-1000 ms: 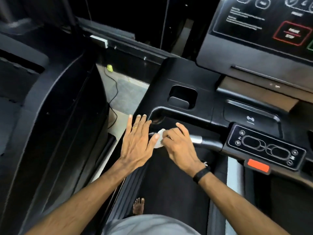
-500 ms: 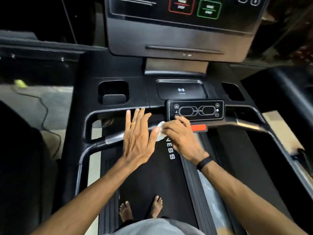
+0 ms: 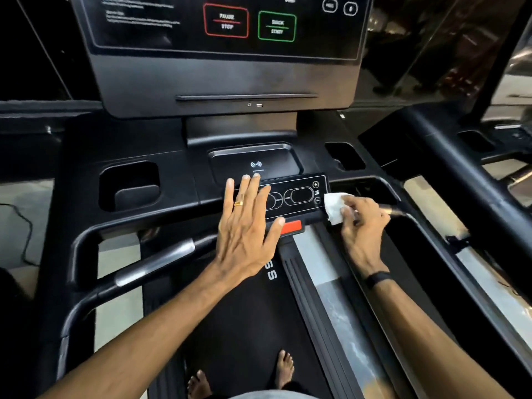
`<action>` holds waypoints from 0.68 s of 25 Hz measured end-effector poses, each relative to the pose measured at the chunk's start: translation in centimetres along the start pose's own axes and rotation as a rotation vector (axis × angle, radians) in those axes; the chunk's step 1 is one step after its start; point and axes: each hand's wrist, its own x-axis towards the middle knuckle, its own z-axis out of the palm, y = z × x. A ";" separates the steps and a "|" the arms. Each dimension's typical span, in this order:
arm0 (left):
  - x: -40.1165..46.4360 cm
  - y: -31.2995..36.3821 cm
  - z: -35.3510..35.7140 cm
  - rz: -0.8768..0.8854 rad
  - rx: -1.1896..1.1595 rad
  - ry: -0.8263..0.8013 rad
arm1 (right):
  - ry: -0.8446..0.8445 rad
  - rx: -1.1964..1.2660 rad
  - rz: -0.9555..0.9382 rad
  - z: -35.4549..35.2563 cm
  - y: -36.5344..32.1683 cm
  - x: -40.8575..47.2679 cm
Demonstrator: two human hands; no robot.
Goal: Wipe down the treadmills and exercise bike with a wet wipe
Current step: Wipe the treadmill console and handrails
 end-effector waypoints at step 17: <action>11.6 12.3 10.5 -0.160 0.457 -0.302 | -0.170 -0.163 -0.012 -3.6 16.7 4.3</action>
